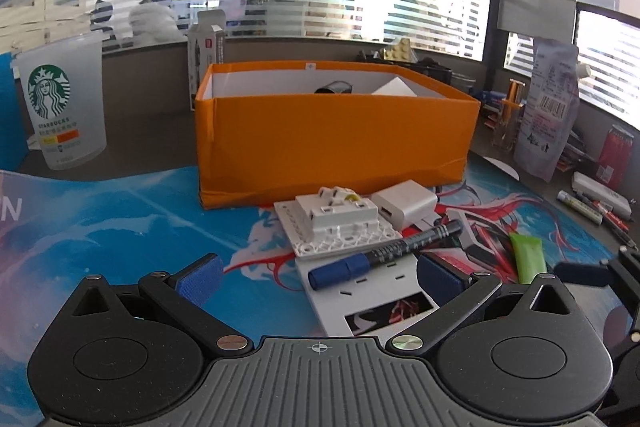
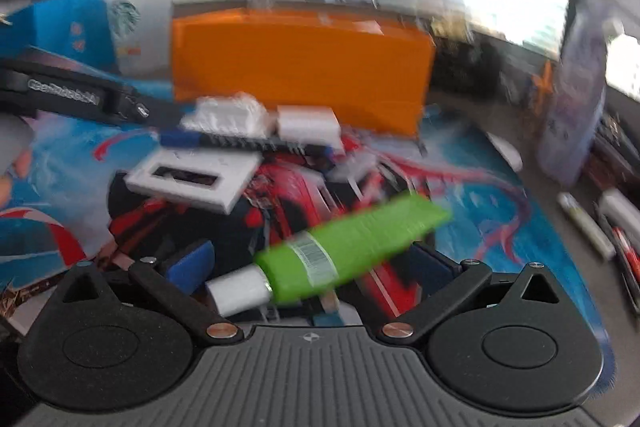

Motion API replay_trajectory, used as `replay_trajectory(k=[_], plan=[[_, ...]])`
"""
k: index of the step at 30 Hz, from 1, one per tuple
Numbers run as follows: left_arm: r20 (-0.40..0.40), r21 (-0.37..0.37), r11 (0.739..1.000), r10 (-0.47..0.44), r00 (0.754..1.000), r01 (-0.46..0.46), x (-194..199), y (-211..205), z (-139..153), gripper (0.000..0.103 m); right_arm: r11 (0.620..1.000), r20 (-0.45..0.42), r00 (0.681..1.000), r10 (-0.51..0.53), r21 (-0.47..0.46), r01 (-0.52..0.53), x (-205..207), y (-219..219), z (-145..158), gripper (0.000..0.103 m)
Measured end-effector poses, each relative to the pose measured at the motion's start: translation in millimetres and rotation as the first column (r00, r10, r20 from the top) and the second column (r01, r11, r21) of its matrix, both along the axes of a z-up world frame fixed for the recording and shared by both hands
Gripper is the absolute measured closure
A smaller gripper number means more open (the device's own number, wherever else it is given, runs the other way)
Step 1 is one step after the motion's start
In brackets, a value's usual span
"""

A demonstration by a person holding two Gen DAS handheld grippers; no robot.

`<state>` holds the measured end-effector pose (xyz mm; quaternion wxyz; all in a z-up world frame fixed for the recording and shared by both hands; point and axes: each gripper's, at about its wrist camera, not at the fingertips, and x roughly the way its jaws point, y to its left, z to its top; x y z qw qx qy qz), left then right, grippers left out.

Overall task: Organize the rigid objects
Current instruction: 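Grasp the green tube with the right gripper while the left grasps a white socket plate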

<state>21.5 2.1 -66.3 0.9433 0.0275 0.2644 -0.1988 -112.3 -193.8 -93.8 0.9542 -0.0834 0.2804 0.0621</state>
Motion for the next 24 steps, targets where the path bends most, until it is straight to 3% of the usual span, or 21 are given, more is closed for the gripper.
replay_trajectory(k=[1, 2, 3, 5, 6, 8, 24], plan=[[-0.002, 0.0, 1.0, 0.001, 1.0, -0.001, -0.8, -0.8, 0.0, 0.0, 1.0, -0.005, 1.0, 0.014, -0.002, -0.014, 1.6, -0.9, 1.5, 0.004], [-0.006, 0.0, 1.0, 0.001, 1.0, -0.001, -1.1, -1.7, -0.5, 0.0, 1.0, -0.011, 1.0, 0.02, 0.004, -0.02, 3.7, -3.9, 3.6, 0.014], [-0.009, 0.0, 1.0, 0.001, 1.0, -0.001, -1.4, -3.0, -1.1, 0.0, 1.0, -0.015, 1.0, 0.021, 0.007, -0.021, 4.3, -6.9, 5.2, 0.033], [-0.013, 0.006, 1.0, 0.0, 1.0, 0.0, -1.6, -6.8, -1.9, 0.0, 0.999, -0.024, 0.999, 0.03, 0.027, -0.029, 4.1, -17.4, 7.7, 0.06], [-0.014, 0.009, 1.0, 0.0, 1.0, 0.0, -1.4, -9.0, -2.5, 0.0, 0.998, -0.037, 0.999, 0.032, 0.048, -0.03, 5.0, -23.4, 9.1, 0.07], [-0.019, 0.015, 1.0, 0.001, 1.0, 0.0, -0.5, -15.1, -4.2, 0.0, 0.998, -0.043, 0.999, 0.018, 0.066, -0.015, 5.4, -34.1, 10.5, 0.076], [-0.11, 0.11, 0.994, -0.008, 0.994, 0.02, 23.5, -58.0, -24.3, 0.001, 0.999, -0.017, 1.0, 0.013, 0.048, -0.012, 0.8, -44.5, 8.0, 0.078]])
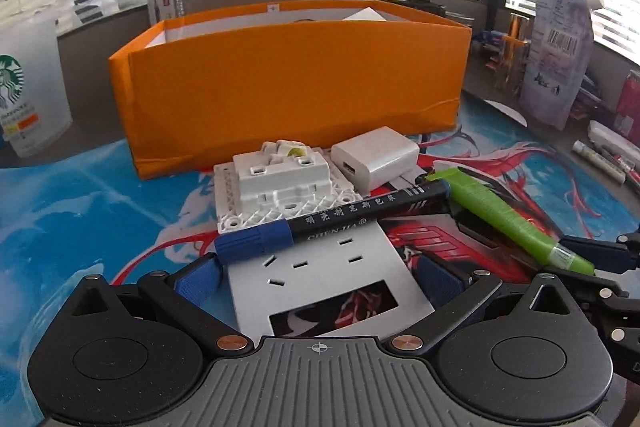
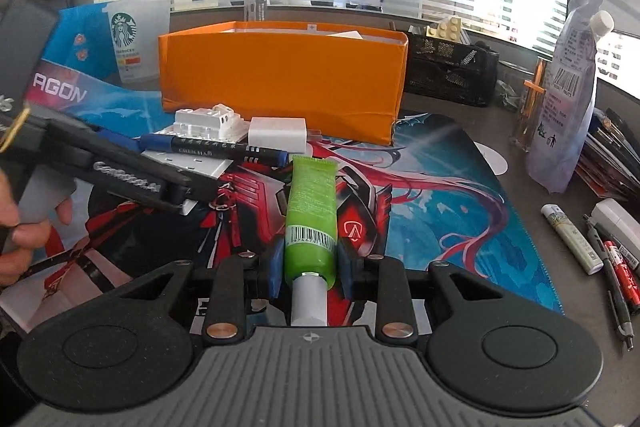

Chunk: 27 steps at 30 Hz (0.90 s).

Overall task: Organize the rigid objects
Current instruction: 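Grasp the green tube with the right gripper while the left grasps a white socket plate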

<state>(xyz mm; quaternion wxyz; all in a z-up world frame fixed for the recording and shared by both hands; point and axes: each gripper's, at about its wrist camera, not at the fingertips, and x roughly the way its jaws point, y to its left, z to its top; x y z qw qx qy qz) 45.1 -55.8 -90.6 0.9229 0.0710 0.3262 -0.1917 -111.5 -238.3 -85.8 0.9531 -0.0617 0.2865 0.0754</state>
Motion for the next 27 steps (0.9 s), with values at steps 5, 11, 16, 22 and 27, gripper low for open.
replay_trajectory(k=[5, 11, 16, 22, 27], plan=[[0.007, -0.05, 0.998, -0.043, 0.999, 0.044, -6.2, 13.8, 0.5, 0.005, 1.0, 0.002, 1.0, 0.001, -0.006, -0.001, -1.1, 0.6, 0.0, 0.078], [0.007, -0.101, 0.994, -0.038, 0.999, 0.038, -22.7, 33.1, 4.0, 0.007, 1.0, 0.003, 1.0, 0.007, -0.022, -0.007, -3.3, 4.7, 2.1, 0.078], [0.093, -0.041, 0.999, 0.019, 0.996, -0.015, -38.3, 46.5, 20.6, 0.085, 1.0, 0.026, 1.0, 0.0, -0.027, 0.001, -5.0, 6.8, 5.8, 0.078], [0.057, -0.094, 0.994, 0.056, 0.997, -0.051, -31.2, 70.5, 23.0, 0.08, 0.999, 0.009, 1.0, 0.012, -0.051, -0.012, -3.8, 14.5, 0.2, 0.078], [0.075, -0.118, 0.992, 0.045, 0.996, -0.036, -30.7, 70.6, 26.7, 0.049, 0.997, 0.018, 1.0, 0.014, -0.077, -0.012, -3.7, 18.9, -0.9, 0.078]])
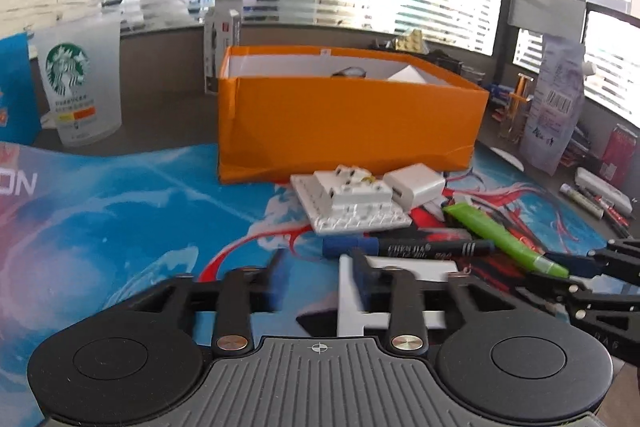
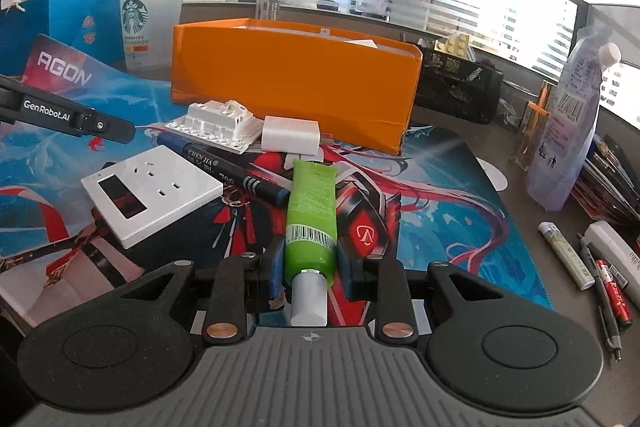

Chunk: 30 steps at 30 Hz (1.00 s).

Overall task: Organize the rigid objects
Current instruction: 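Grasp the green tube with the right gripper while the left grasps a white socket plate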

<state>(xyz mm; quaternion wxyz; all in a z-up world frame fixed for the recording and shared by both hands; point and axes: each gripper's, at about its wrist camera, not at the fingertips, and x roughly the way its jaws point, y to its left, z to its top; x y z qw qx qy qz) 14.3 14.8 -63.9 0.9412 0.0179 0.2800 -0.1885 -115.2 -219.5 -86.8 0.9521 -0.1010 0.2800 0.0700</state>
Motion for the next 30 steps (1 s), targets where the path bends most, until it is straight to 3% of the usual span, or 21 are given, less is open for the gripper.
replay_trajectory(k=[1, 3, 6, 9, 13, 18, 22, 26, 30], plan=[[0.015, 0.001, 1.0, 0.004, 1.0, -0.004, 2.2, -2.0, 3.2, 0.033, 1.0, 0.001, 1.0, 0.0, -0.002, 0.0, 0.2, 0.2, -0.2, 0.078], [0.064, 0.01, 1.0, 0.007, 0.998, -0.008, 7.4, -10.0, 10.0, 0.025, 1.0, 0.004, 1.0, -0.002, -0.002, 0.002, 0.8, 0.2, -0.6, 0.078], [0.092, 0.061, 0.998, -0.002, 0.996, -0.003, 24.0, -30.8, 12.5, 0.005, 1.0, 0.007, 1.0, -0.003, -0.007, 0.003, 1.2, 1.5, -0.8, 0.078], [0.063, 0.095, 0.995, 0.02, 0.998, -0.026, 49.4, -48.6, 4.3, 0.004, 1.0, 0.01, 1.0, -0.001, -0.01, 0.002, 0.5, 1.9, -1.0, 0.078], [-0.046, 0.081, 0.997, 0.019, 0.999, -0.015, 76.1, -60.9, -11.1, 0.004, 1.0, 0.008, 1.0, -0.001, 0.004, 0.001, 0.9, 1.2, -1.3, 0.078], [-0.075, 0.137, 0.99, -0.02, 0.997, 0.03, 83.4, -76.3, -23.2, 0.001, 1.0, 0.007, 1.0, 0.004, 0.019, -0.004, 1.5, -2.7, -1.2, 0.078], [-0.103, 0.128, 0.991, -0.016, 0.995, 0.029, 99.8, -72.6, -24.9, 0.001, 1.0, 0.005, 1.0, 0.007, 0.027, -0.008, 2.9, -4.7, -1.5, 0.078], [-0.094, 0.085, 0.996, -0.033, 0.995, 0.041, 96.7, -63.3, -22.6, 0.013, 0.999, 0.003, 1.0, 0.008, 0.031, -0.008, 2.7, -5.2, -1.6, 0.078], [-0.107, -0.004, 1.0, -0.024, 0.994, 0.023, 88.5, -47.0, -19.9, 0.013, 0.999, 0.003, 1.0, 0.007, 0.031, -0.007, 2.4, -5.0, -1.4, 0.078]])
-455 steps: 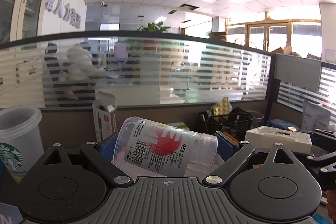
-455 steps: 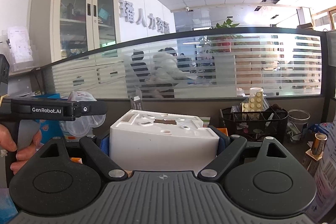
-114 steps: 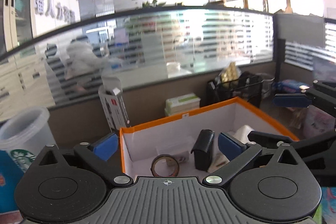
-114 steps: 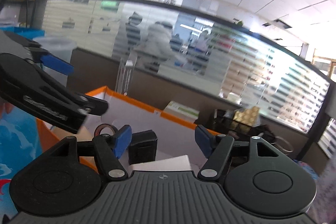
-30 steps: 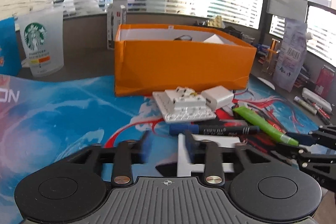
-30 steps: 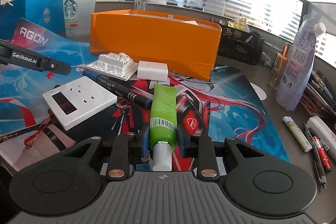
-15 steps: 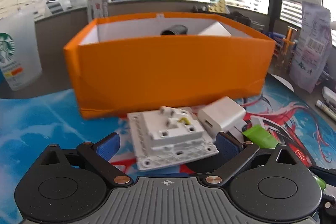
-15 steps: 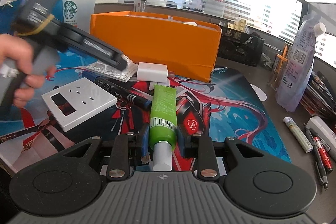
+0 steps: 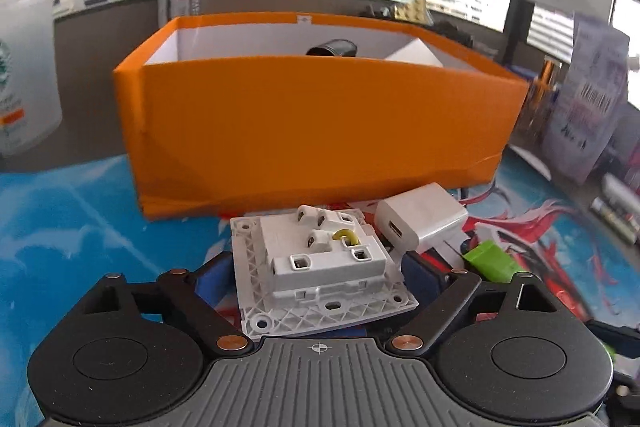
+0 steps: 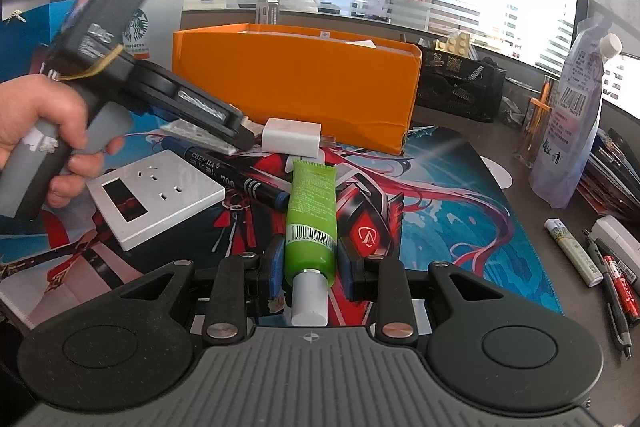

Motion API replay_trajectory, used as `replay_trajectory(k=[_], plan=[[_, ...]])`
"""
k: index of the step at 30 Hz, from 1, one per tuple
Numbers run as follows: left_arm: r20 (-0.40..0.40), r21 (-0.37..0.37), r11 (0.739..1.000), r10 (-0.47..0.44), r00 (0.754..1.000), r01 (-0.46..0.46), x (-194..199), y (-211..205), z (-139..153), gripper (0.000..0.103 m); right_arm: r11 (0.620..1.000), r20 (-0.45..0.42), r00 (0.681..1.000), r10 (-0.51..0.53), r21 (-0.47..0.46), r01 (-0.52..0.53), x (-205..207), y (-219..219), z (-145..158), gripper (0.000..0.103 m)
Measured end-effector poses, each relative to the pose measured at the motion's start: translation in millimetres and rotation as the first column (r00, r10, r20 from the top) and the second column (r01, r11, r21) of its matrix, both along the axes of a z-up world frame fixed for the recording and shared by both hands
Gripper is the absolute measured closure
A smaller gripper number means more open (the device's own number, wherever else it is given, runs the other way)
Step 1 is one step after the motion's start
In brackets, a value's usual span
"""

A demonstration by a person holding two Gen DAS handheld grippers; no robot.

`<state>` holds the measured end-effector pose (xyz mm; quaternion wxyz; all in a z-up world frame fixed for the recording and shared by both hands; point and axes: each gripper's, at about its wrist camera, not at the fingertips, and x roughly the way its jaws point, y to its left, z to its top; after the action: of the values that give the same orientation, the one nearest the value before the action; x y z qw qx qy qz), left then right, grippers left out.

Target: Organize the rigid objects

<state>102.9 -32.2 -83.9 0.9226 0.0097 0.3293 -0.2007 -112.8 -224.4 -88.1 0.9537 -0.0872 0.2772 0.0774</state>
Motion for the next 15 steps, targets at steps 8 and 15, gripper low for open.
replay_trajectory(k=[8, 15], plan=[[0.108, -0.026, 1.0, 0.007, 0.994, -0.005, -40.8, 15.4, 22.3, 0.013, 1.0, 0.008, 1.0, 0.002, -0.026, -0.002, -2.5, 5.5, 1.4, 0.078], [0.197, -0.056, 0.998, 0.009, 0.98, 0.002, -67.3, 29.7, 51.3, 0.013, 0.997, 0.056, 0.998, 0.011, -0.075, -0.007, -7.0, 12.6, 7.8, 0.078]])
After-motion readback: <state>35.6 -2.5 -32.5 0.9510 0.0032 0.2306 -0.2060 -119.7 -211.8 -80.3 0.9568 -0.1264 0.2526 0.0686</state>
